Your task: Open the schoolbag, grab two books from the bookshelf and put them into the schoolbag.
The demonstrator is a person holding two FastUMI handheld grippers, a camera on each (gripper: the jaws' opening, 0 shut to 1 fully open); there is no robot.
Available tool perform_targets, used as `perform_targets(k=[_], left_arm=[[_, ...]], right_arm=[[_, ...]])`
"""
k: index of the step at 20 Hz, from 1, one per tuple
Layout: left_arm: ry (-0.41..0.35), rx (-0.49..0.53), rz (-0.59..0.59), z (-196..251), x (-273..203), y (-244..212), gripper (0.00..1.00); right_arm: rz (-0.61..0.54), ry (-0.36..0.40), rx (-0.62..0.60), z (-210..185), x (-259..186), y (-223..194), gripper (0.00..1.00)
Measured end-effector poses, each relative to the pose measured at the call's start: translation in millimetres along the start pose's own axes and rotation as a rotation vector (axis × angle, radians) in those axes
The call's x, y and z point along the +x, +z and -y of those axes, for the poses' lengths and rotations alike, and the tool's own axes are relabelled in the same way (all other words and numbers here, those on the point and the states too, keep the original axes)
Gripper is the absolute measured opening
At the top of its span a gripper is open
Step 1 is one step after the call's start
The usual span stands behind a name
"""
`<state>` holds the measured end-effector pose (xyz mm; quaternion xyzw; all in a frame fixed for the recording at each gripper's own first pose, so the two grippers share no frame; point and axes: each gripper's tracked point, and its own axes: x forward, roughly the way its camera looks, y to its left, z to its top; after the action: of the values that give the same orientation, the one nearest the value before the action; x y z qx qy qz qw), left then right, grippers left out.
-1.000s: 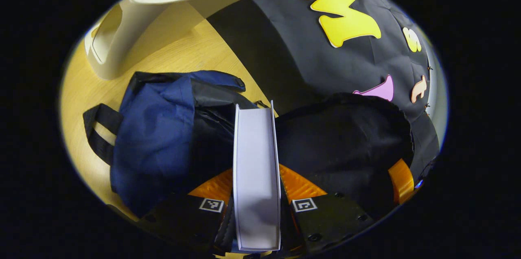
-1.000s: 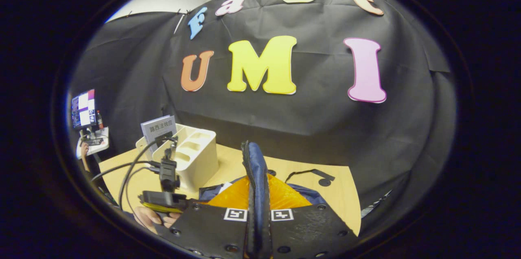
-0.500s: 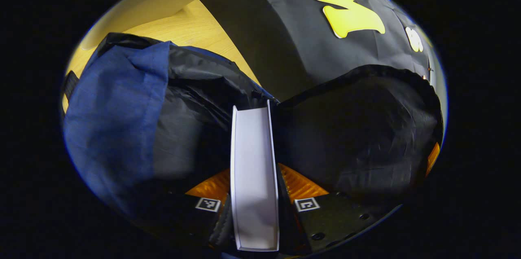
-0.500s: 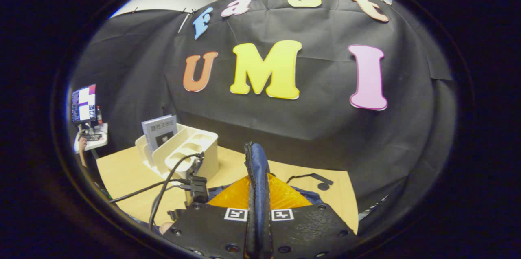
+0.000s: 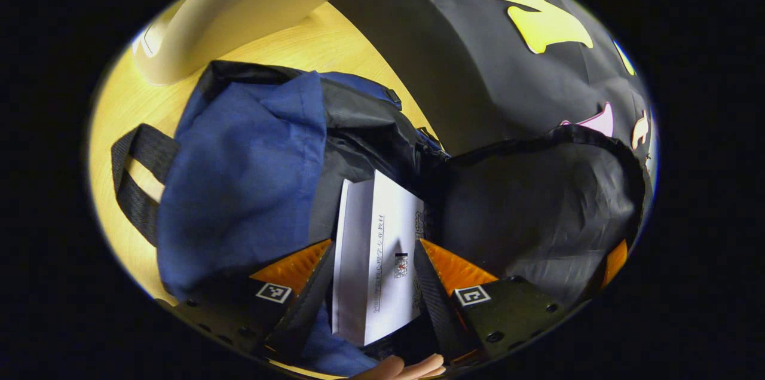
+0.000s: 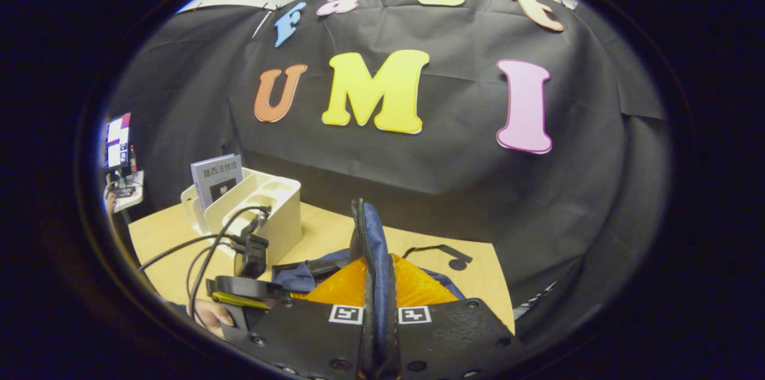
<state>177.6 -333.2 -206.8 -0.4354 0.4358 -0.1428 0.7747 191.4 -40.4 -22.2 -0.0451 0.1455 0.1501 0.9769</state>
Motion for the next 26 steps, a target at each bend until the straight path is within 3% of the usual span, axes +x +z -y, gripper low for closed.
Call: perform_targets(k=[6,9,18,22,26], left_arm=[[0.046,0.140,0.017,-18.7,-54.5,1.8,0.84],[0.090,0.235,0.067,-32.3,-88.0,14.9,0.84],[0.189,0.435,0.454,-34.7,-206.3,133.0,0.83],[0.257,0.537,0.579,-36.0,-249.5,190.6,0.83],[0.302,0.555,0.646,-39.7,-279.8,236.7,0.83]], right_arm=[[-0.009,-0.040,0.034,8.6,0.8,-11.5,0.03],[-0.015,-0.064,0.029,10.4,-1.4,-15.8,0.06],[-0.025,-0.083,0.051,1.2,-4.7,-22.4,0.07],[-0.025,-0.085,0.058,-0.6,-4.7,-23.4,0.07],[-0.028,-0.079,0.076,-0.3,-5.4,-24.3,0.07]])
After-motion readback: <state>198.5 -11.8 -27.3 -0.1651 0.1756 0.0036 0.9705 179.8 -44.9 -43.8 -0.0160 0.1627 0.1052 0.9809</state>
